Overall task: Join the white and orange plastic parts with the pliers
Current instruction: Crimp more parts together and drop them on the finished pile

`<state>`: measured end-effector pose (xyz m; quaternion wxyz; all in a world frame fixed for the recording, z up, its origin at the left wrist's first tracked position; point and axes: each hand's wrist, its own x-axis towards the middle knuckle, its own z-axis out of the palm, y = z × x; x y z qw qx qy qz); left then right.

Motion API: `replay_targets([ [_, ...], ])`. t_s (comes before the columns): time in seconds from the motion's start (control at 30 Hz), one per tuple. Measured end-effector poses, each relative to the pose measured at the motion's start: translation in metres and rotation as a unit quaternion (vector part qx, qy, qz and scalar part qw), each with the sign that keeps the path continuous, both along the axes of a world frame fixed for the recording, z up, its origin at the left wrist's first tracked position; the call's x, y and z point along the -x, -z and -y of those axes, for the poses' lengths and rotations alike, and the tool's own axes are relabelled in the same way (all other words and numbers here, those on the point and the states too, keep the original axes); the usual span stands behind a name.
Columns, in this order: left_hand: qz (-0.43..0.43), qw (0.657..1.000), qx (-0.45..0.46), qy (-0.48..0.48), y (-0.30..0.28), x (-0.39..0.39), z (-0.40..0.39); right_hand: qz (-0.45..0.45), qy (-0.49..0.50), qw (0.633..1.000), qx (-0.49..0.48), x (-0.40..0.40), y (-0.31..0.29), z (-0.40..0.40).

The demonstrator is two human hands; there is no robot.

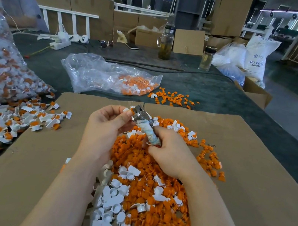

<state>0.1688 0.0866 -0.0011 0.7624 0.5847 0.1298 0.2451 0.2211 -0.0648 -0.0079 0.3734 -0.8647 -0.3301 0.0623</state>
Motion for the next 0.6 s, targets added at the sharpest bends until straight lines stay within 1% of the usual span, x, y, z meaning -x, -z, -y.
replay_targets([
  [0.07, -0.022, 0.997, 0.077, 0.0, -0.001, 0.0, -0.006, 0.035, 0.021, 0.999, 0.009, 0.0, 0.004, -0.002],
  [0.13, -0.034, 0.983, 0.178, -0.032, -0.001, 0.0, -0.018, 0.064, 0.046, 0.997, 0.018, -0.001, 0.006, -0.002],
  [0.23, -0.037, 0.938, 0.319, -0.133, 0.001, 0.005, -0.047, 0.088, 0.09, 0.992, 0.025, -0.005, 0.007, 0.001],
  [0.33, -0.003, 0.881, 0.422, -0.214, 0.004, 0.012, -0.071, 0.096, 0.139, 0.985, 0.029, -0.01, 0.008, 0.006],
  [0.43, 0.056, 0.834, 0.482, -0.262, 0.007, 0.015, -0.082, 0.105, 0.184, 0.976, 0.05, -0.014, 0.01, 0.011],
  [0.5, 0.081, 0.816, 0.498, -0.283, 0.008, 0.016, -0.086, 0.099, 0.197, 0.973, 0.062, -0.016, 0.01, 0.013],
  [0.53, 0.082, 0.819, 0.493, -0.281, 0.007, 0.017, -0.087, 0.096, 0.2, 0.973, 0.068, -0.016, 0.01, 0.014],
  [0.6, 0.051, 0.847, 0.461, -0.258, 0.006, 0.018, -0.088, 0.091, 0.191, 0.974, 0.081, -0.017, 0.009, 0.017],
])
